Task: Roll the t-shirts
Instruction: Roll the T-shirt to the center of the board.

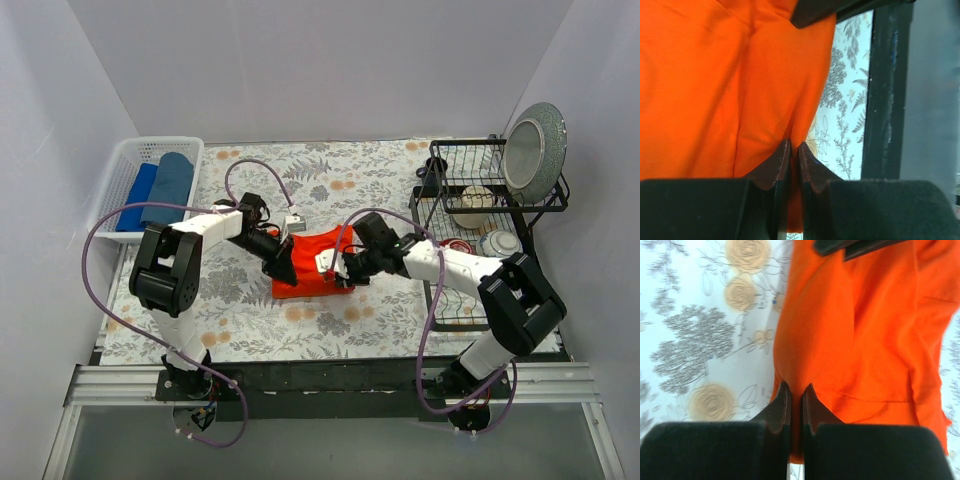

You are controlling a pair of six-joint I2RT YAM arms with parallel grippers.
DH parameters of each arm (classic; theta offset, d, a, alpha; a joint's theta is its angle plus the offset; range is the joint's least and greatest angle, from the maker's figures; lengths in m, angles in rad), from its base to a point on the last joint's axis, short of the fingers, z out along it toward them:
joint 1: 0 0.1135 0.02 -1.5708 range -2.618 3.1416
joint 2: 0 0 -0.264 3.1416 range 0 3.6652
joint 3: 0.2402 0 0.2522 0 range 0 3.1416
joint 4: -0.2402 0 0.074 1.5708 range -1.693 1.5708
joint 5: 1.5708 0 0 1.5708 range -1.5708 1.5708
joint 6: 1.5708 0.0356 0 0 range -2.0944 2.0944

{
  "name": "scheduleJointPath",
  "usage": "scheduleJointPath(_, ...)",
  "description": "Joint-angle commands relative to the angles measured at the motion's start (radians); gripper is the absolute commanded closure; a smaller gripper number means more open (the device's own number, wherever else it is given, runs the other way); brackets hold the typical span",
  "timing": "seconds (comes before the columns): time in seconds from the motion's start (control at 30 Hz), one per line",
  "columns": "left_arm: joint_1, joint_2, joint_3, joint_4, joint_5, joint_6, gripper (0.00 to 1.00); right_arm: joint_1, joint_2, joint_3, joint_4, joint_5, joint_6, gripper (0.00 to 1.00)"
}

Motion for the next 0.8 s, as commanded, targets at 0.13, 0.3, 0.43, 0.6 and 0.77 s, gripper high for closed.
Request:
scheduleJointPath(0.13, 0.062, 0.125, 0.189, -0.325, 0.059, 0.072, 0.98, -0.097, 0.202, 0.314, -0.724, -0.249, -0.135, 0.99)
scheduleJointPath(0.3, 0.07, 0.252, 0.291, -0.375, 0.064, 0.066, 0.98, -0.168, 0.441, 0.512, -0.967, -0.34, -0.197, 0.99)
scheduleJointPath(0.43, 0.088, 0.324, 0.373, -0.372, 0.064, 0.051, 0.97, -0.198, 0.57, 0.607, -1.042, -0.358, -0.226, 0.99)
scheduleJointPath(0.6, 0.105, 0.416, 0.474, -0.426, 0.041, 0.081, 0.94, -0.232, 0.696, 0.722, -1.108, -0.357, -0.226, 0.99)
scheduleJointPath(0.77, 0.13, 0.401, 0.465, -0.391, -0.004, 0.097, 0.85, -0.237, 0.826, 0.853, -1.111, -0.317, -0.169, 0.99)
